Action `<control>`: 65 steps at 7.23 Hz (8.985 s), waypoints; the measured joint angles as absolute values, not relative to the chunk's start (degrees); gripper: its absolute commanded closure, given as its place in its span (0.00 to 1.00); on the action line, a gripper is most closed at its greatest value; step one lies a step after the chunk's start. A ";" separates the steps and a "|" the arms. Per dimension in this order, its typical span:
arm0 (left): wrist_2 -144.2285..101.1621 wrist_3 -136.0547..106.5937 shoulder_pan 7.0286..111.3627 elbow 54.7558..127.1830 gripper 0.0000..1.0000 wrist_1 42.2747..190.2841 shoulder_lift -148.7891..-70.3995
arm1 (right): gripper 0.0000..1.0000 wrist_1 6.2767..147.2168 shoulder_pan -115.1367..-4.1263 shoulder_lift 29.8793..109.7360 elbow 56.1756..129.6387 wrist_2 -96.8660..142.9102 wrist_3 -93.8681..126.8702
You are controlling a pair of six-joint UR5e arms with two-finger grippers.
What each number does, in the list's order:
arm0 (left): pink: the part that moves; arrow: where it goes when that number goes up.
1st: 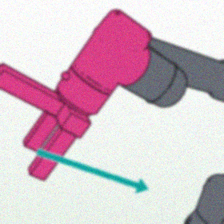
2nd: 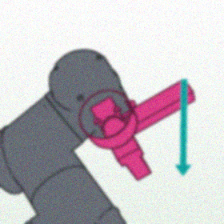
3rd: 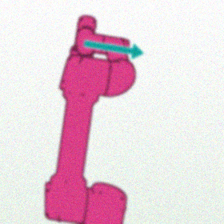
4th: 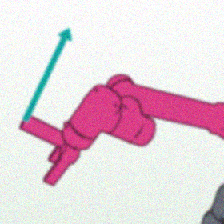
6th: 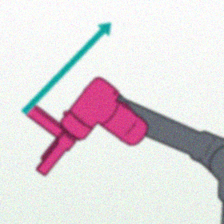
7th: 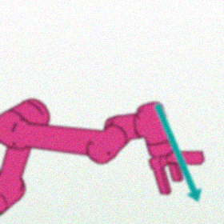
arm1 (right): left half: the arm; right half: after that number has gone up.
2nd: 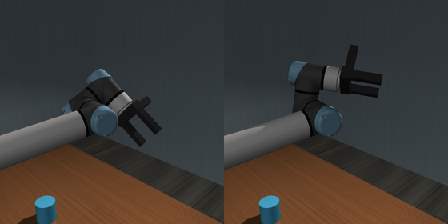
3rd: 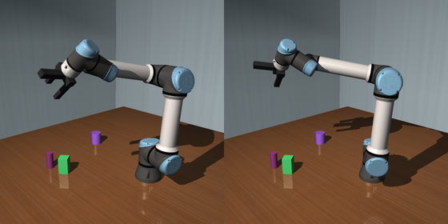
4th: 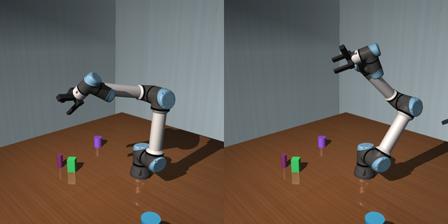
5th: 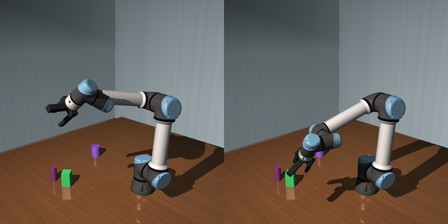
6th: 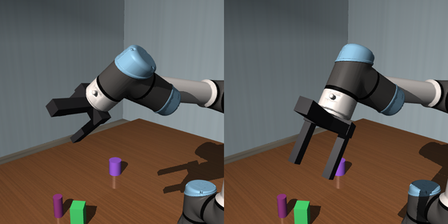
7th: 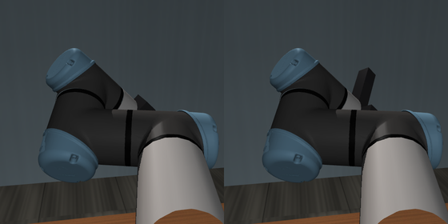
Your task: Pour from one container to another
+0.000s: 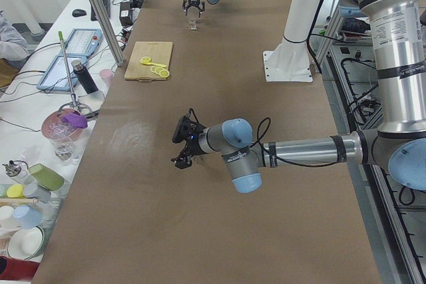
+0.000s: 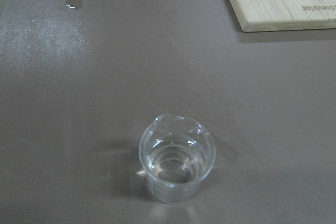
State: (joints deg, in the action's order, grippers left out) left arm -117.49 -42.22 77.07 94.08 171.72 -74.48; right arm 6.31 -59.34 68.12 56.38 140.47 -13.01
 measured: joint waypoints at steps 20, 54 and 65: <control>-13.34 -95.36 3.29 89.00 0.01 167.64 -56.85 | 0.20 6.31 -54.66 64.79 53.79 139.61 -13.30; -14.67 -119.87 6.83 93.21 0.05 119.07 -71.17 | 1.00 22.68 -66.15 67.21 75.30 145.87 -16.42; -22.77 -119.77 14.14 92.11 0.23 114.63 -77.45 | 1.00 38.28 -63.64 74.92 96.76 142.81 -11.44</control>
